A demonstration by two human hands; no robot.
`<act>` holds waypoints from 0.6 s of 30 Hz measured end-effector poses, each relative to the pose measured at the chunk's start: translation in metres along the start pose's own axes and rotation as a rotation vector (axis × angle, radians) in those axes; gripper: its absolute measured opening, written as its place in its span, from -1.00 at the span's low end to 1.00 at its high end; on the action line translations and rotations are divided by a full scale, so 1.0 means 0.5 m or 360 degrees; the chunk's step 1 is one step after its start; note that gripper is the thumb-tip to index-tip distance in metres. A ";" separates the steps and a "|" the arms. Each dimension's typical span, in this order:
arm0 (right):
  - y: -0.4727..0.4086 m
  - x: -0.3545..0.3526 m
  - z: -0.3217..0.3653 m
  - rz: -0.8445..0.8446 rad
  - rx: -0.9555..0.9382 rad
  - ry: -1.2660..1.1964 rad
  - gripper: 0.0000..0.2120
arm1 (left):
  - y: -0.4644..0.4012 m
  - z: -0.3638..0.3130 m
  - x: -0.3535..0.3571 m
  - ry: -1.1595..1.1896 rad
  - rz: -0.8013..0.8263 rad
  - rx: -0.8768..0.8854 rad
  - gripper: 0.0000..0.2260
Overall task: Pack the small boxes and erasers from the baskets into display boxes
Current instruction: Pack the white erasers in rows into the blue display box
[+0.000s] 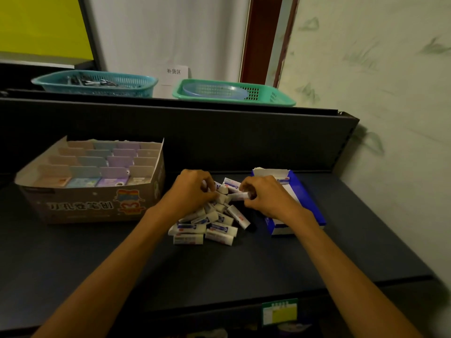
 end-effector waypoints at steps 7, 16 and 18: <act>-0.002 -0.024 -0.009 -0.0124 -0.0124 -0.0284 -0.78 | -0.012 -0.002 0.004 0.0009 -0.0070 -0.0086 -0.78; 0.003 -0.027 -0.017 -0.0153 -0.0132 -0.0485 -0.80 | -0.010 -0.007 -0.001 -0.0021 0.0067 -0.0082 -0.49; 0.005 -0.030 -0.018 -0.0164 -0.0124 -0.0522 -0.81 | -0.006 -0.008 -0.004 -0.0005 0.0050 -0.0038 -0.51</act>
Point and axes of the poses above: each hand's wrist, its own y-axis away from the middle knuckle, its own x-axis out of the palm, z = x × y, the point moved 1 cm from there along -y, towards the middle knuckle, and after that the axes turned 6 degrees about y, right-handed, at the moved point
